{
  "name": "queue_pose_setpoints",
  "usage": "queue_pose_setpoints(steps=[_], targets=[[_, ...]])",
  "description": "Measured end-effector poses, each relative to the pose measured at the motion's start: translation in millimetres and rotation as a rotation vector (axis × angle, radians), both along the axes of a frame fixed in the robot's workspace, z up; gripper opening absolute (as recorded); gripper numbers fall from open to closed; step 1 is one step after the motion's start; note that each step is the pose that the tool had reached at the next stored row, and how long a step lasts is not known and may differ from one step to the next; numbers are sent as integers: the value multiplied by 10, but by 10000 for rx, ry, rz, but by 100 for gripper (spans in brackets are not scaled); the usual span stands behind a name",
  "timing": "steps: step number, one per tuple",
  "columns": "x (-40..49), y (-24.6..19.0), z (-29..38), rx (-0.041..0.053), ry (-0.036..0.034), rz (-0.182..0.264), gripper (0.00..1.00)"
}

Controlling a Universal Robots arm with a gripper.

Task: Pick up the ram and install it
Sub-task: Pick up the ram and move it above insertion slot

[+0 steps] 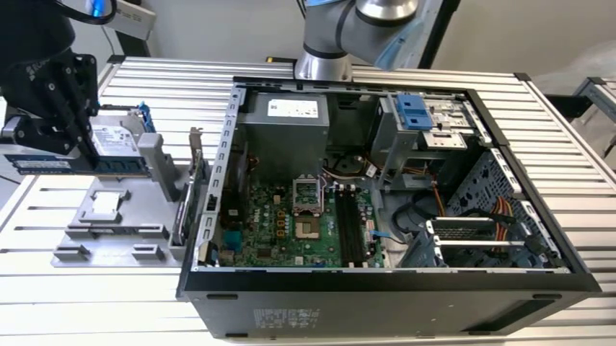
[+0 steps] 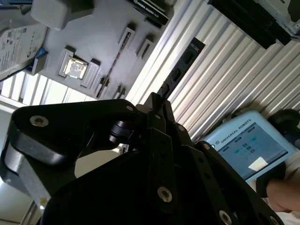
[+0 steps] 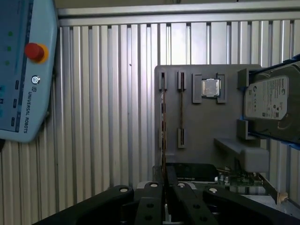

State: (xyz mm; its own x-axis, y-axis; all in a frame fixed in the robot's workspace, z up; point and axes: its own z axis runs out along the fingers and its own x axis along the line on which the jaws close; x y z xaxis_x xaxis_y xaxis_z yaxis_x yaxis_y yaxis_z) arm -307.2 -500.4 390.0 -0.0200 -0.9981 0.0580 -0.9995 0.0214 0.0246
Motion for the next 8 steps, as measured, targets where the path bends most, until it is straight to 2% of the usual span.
queue_pose_setpoints(steps=[8], targets=[[58,0,0,0,0,0,0]])
